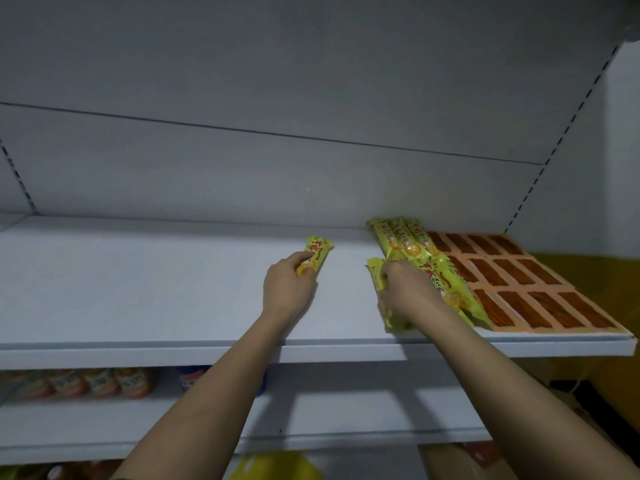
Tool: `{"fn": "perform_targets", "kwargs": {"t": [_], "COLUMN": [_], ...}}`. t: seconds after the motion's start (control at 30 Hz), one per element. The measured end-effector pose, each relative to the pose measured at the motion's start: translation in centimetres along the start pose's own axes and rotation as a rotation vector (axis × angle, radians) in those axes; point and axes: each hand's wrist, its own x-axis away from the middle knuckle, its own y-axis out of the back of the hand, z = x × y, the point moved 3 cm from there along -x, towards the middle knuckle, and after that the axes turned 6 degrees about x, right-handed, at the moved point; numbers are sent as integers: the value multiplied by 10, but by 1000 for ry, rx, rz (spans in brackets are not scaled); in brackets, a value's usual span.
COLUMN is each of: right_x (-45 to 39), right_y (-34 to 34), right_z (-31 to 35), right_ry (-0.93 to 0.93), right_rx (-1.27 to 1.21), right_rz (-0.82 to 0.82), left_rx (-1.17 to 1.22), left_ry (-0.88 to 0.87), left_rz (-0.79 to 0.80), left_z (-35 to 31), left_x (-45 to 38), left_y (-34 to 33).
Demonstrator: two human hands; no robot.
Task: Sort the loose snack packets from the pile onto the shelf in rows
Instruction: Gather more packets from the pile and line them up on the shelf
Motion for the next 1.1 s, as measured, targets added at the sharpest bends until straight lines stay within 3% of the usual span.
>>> {"fn": "perform_targets", "kwargs": {"t": [0.4,0.8,1.1], "right_x": [-5,-9,-64], "right_y": [-1,14,22], "right_z": [-8,-37,-108], "right_ry": [-96,-22,-16], "right_rx": [140,-122,-302], "right_rz": [-37,-90,-170], "left_rx": [22,-44,-95], "left_ry": [28,56,106], "left_rz": [8,51,131], "left_z": [-2,-11,-37], "left_x": [2,-10,-41], "left_y": [2,-18,-76]}}
